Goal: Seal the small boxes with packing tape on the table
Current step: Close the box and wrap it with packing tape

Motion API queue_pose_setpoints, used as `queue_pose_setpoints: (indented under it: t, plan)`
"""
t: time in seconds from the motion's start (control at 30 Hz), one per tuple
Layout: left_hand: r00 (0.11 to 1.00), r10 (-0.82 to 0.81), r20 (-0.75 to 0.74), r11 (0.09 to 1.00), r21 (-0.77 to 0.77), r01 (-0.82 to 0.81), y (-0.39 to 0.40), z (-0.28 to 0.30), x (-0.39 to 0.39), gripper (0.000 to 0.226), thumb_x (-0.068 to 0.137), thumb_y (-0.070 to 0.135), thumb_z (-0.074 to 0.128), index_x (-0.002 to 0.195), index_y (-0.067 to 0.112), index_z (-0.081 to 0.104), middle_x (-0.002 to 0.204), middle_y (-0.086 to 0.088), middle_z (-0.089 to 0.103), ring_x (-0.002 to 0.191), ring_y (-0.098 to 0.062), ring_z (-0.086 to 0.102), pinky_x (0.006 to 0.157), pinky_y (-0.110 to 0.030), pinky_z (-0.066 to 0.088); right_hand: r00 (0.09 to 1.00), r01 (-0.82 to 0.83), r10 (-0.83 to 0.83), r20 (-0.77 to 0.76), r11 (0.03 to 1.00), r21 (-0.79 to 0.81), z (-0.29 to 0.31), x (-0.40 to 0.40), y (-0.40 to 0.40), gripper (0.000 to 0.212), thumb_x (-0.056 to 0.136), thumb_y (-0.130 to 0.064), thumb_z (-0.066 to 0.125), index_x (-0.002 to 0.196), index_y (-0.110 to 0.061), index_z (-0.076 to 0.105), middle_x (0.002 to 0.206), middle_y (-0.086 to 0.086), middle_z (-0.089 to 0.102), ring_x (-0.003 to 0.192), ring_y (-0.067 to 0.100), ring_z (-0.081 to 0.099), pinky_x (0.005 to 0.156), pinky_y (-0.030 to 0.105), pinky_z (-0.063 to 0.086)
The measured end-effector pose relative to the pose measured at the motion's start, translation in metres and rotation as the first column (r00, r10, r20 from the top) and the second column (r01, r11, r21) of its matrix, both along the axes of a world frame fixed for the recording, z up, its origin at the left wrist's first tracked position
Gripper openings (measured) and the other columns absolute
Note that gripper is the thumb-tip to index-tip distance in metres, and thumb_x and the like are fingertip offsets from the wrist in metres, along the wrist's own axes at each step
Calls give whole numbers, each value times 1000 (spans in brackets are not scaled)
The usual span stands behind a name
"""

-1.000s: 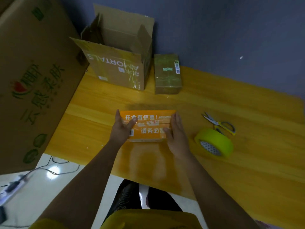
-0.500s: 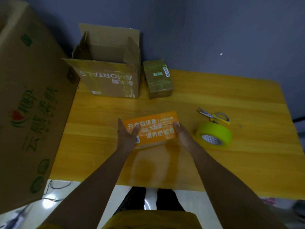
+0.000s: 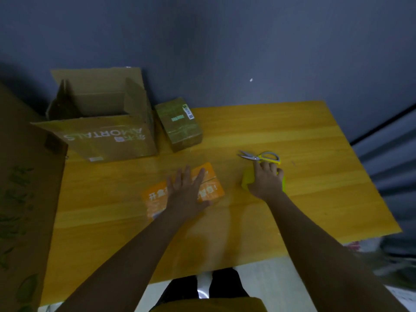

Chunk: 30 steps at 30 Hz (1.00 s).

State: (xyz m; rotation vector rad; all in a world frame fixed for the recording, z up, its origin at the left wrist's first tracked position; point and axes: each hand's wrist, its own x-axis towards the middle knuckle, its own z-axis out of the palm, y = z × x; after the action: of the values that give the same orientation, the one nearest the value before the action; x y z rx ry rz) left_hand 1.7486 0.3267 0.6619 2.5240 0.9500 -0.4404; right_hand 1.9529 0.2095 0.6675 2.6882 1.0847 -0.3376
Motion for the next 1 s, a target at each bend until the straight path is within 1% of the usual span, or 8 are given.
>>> queue_pose_setpoints:
  t: [0.13, 0.27, 0.4, 0.53, 0.63, 0.73, 0.9, 1.0]
  plan:
    - [998, -21, -52, 1000, 8, 21, 9, -1, 16, 91, 85, 71, 43, 152, 35, -7, 160, -9, -14, 147, -34, -9, 114, -56, 1, 998, -51, 52, 19, 997, -55, 1, 6, -4, 70, 87, -40, 63, 144, -18, 30, 144, 7, 38, 134, 27, 33, 108, 41, 24]
    - [996, 47, -74, 999, -24, -49, 14, 6, 37, 93, 85, 65, 51, 153, 34, -5, 160, -9, -15, 146, -34, -14, 113, -57, -4, 991, -119, 117, -68, 992, -35, 10, 16, -8, 65, 83, -39, 70, 139, -22, 41, 143, 4, 40, 134, 26, 35, 105, 40, 29]
    - [997, 73, -2, 997, -23, -73, 12, 24, 59, 90, 88, 64, 46, 154, 24, -2, 160, -9, -13, 146, -29, -17, 115, -51, -8, 978, -31, 75, -192, 975, 220, 30, 19, -30, 64, 79, -39, 71, 135, -20, 48, 138, 4, 50, 127, 27, 46, 97, 36, 41]
    - [967, 161, 196, 972, -200, -121, 14, 61, 84, 65, 99, 55, 28, 153, 20, 17, 161, -5, 3, 148, -23, -4, 117, -45, -4, 926, 222, 79, -369, 678, 701, 56, 12, -43, 55, 70, -29, 72, 120, -12, 61, 117, 5, 62, 113, 27, 56, 84, 26, 41]
    - [890, 233, 392, 930, -358, -86, 16, 98, 105, 62, 99, 50, 29, 148, 12, 32, 155, -9, 28, 144, -24, 23, 118, -39, 17, 944, 202, 129, -303, 499, 843, 83, 12, -30, 52, 69, -3, 80, 118, -8, 60, 108, -4, 55, 106, 25, 58, 84, 8, 35]
    - [752, 299, 588, 903, -428, -24, 19, 139, 118, 55, 99, 46, 35, 142, 12, 43, 145, -5, 45, 135, -19, 39, 112, -35, 30, 950, 177, 182, -253, 355, 918, 122, 15, -10, 53, 70, -2, 81, 118, -7, 59, 110, -3, 54, 102, 12, 52, 81, -4, 31]
    - [563, 114, 819, 993, -79, -86, 25, 206, 117, 44, 100, 37, 39, 130, 10, 55, 129, -10, 57, 122, -24, 50, 99, -27, 34, 969, 54, 228, -99, 193, 980, 180, 20, 19, 46, 74, -10, 80, 115, -15, 59, 107, -6, 55, 102, 10, 53, 81, 3, 34]
    - [521, -46, 852, 967, 168, -190, 22, 235, 111, 45, 98, 33, 35, 127, 6, 57, 126, -10, 59, 114, -28, 54, 92, -32, 39, 976, -1, 216, -33, 155, 988, 210, 14, 34, 42, 76, -9, 75, 115, -17, 60, 106, -7, 54, 104, 15, 54, 74, 15, 36]
